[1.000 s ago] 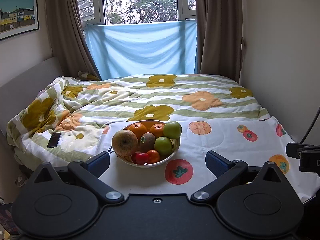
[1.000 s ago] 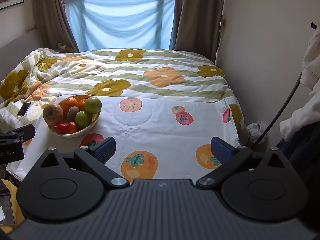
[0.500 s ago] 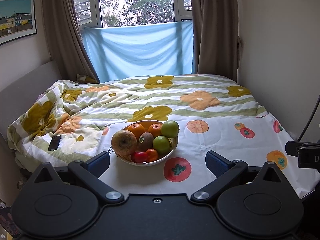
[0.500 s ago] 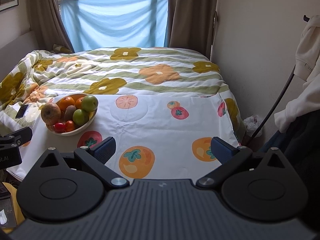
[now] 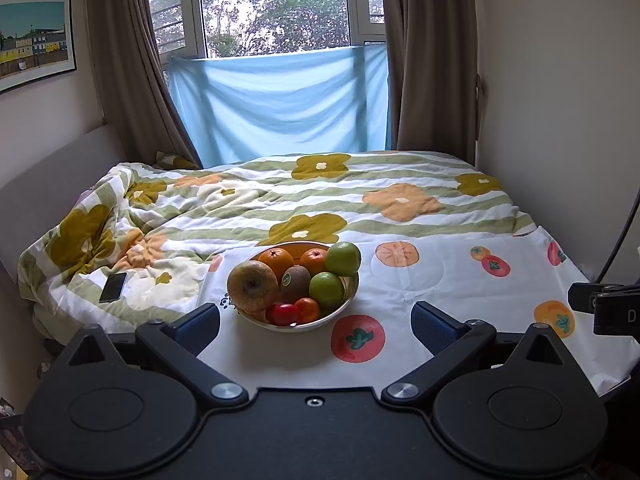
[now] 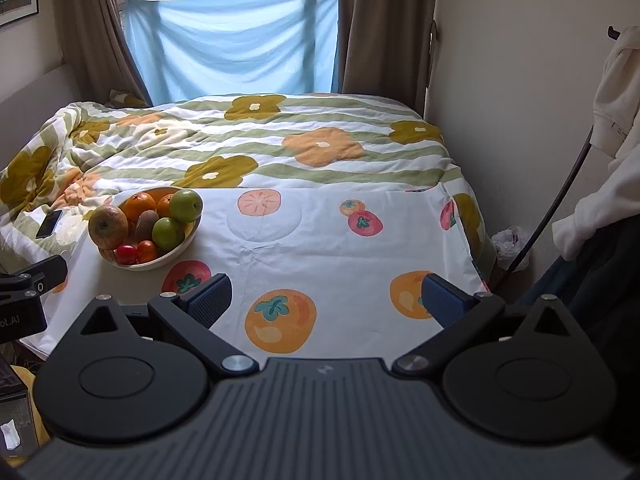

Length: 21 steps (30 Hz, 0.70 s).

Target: Organize fruits

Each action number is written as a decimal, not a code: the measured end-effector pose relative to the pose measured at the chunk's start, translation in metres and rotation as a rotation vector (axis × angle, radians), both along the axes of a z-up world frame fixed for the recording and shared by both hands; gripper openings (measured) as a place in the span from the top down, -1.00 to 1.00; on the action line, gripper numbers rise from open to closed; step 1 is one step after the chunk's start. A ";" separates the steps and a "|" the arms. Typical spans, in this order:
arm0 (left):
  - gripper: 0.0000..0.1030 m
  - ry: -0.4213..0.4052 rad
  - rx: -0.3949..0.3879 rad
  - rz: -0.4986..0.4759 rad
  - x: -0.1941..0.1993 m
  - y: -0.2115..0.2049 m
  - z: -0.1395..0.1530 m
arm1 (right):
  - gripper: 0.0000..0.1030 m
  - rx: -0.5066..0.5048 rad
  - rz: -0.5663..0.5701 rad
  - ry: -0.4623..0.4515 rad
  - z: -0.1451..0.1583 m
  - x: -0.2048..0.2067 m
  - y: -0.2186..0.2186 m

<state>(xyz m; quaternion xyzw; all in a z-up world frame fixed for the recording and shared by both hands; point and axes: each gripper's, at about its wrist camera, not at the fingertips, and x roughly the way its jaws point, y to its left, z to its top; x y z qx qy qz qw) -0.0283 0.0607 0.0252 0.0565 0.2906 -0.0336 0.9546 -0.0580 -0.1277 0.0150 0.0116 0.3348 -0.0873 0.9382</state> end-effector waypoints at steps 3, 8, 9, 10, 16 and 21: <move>-1.00 0.001 0.002 0.000 0.000 0.000 0.000 | -1.00 0.001 -0.002 0.006 0.001 0.000 0.000; -1.00 0.006 -0.001 0.001 0.001 0.000 -0.001 | -1.00 0.003 -0.005 0.009 0.000 0.001 -0.001; -1.00 0.007 -0.001 0.000 0.001 0.000 -0.001 | -1.00 0.003 -0.006 0.010 0.000 0.000 -0.001; -1.00 0.008 0.000 -0.001 0.001 0.000 -0.001 | -1.00 0.003 -0.006 0.011 0.000 0.000 -0.001; -1.00 0.009 0.003 -0.003 0.002 -0.001 -0.002 | -1.00 0.005 -0.008 0.012 -0.001 0.001 -0.003; -1.00 0.014 0.002 -0.005 0.002 -0.001 -0.003 | -1.00 0.013 -0.008 0.019 -0.006 0.001 -0.003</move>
